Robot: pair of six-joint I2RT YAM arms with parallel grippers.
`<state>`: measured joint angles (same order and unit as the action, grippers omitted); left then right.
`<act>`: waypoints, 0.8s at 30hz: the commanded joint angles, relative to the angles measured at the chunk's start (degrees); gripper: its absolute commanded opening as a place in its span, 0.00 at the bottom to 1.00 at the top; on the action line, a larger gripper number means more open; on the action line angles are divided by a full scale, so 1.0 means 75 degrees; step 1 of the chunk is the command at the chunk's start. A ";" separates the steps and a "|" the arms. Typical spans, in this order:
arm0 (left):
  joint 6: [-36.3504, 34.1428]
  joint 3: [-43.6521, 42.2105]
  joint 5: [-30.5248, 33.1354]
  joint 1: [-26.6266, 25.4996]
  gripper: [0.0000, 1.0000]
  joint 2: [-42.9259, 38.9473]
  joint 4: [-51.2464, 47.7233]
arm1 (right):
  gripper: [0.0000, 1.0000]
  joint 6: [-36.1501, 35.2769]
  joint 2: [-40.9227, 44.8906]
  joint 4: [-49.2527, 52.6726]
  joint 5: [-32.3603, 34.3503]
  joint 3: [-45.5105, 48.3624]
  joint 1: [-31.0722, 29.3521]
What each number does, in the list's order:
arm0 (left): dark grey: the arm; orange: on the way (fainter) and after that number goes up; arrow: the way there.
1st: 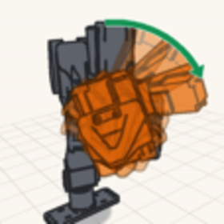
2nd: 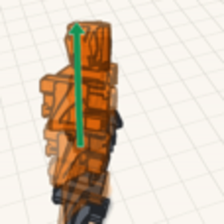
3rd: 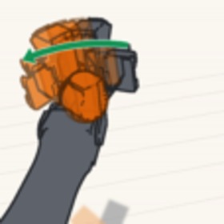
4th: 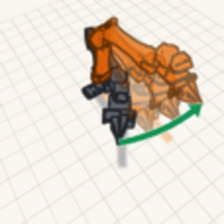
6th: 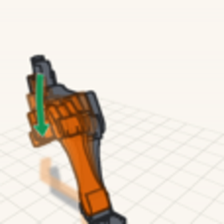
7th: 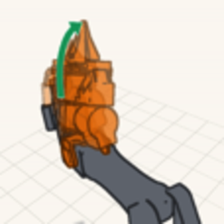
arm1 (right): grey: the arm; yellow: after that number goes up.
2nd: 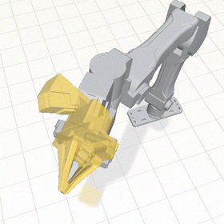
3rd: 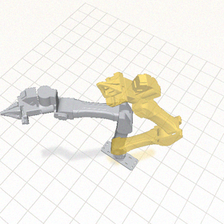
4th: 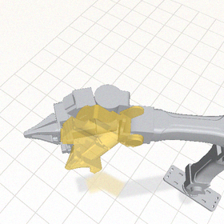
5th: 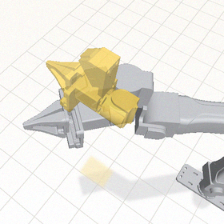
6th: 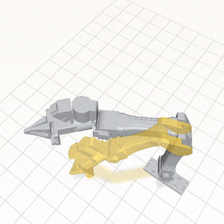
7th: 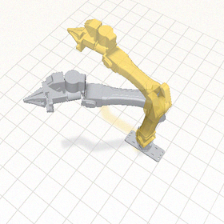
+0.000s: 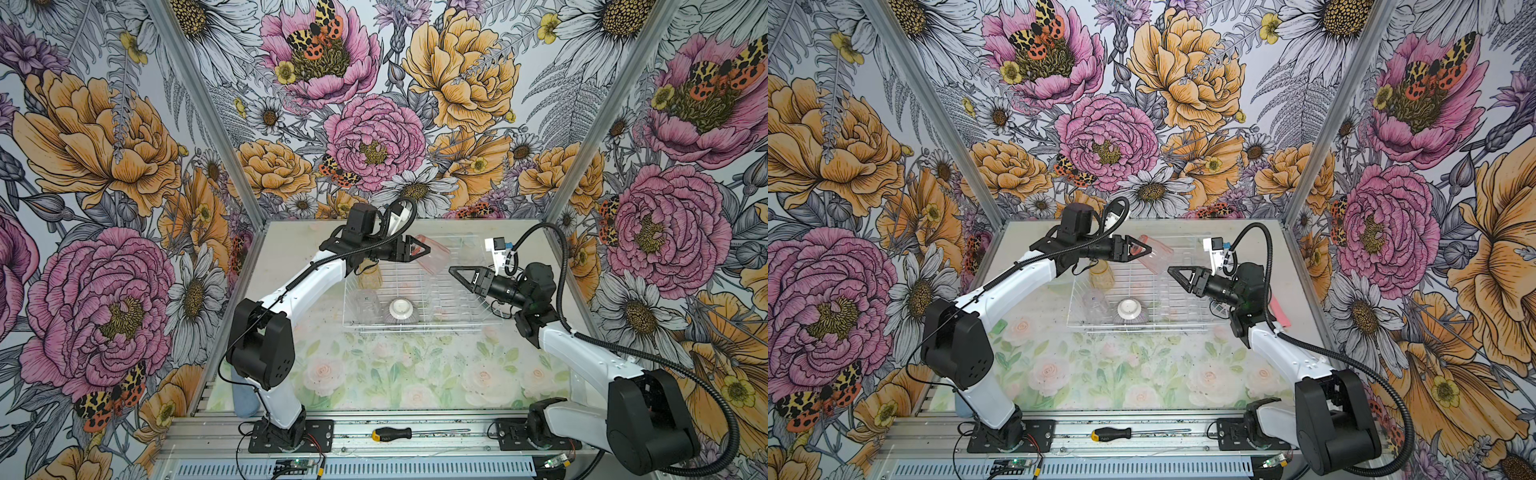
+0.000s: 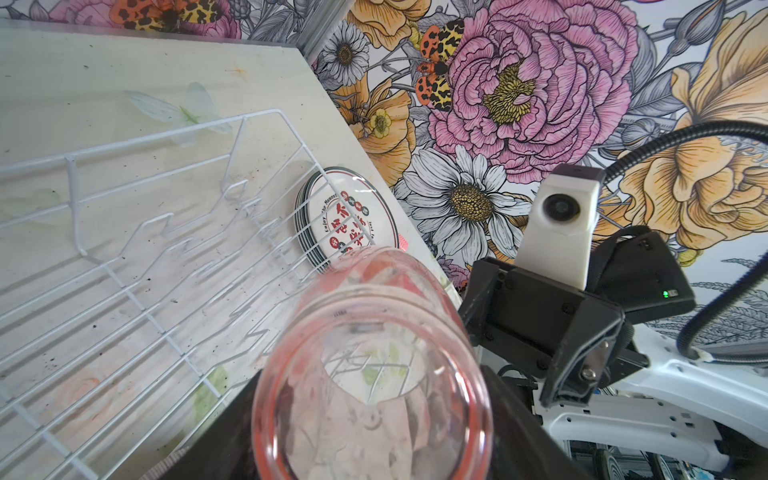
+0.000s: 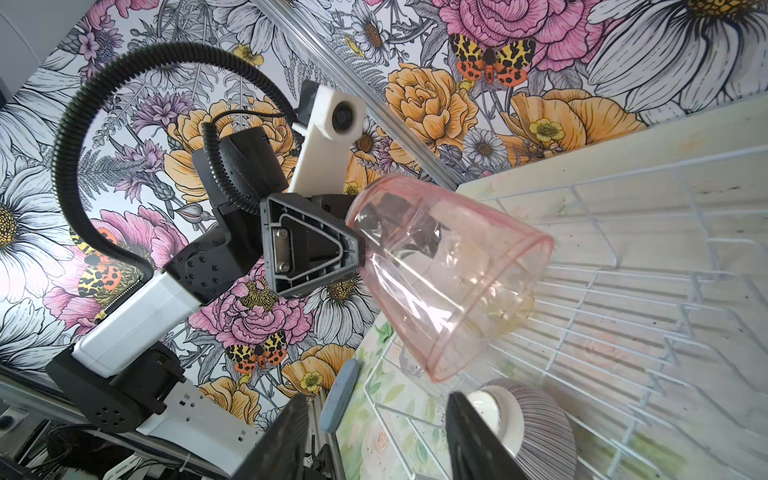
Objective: Unload the mixed dishes from the dish rack
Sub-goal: 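Raise the pink glass toward the right gripper while the right gripper approaches it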
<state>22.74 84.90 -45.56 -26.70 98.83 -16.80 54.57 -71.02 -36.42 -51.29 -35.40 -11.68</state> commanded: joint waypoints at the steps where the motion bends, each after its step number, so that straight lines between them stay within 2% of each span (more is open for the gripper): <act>1: 0.0500 -0.0157 -0.0591 0.0032 0.49 -0.0440 0.1007 | 0.55 0.0139 -0.0149 -0.0571 0.0031 -0.0059 -0.0063; 9: 0.0800 -0.0370 -0.0813 -0.0074 0.49 -0.0411 0.1460 | 0.53 0.0367 -0.0378 -0.1092 0.0088 -0.0235 -0.0232; 16: 0.1275 -0.0557 -0.1011 -0.0202 0.49 -0.0307 0.2170 | 0.50 0.1010 -0.0792 -0.2368 0.0055 -0.0305 -0.0294; 24: 0.1362 -0.0524 -0.1108 -0.0338 0.49 -0.0171 0.2286 | 0.45 0.1259 -0.0948 -0.2900 0.0168 -0.0513 -0.0316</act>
<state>31.83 81.03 -51.77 -28.84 97.27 -2.94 63.02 -77.82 -53.63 -50.87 -37.17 -13.61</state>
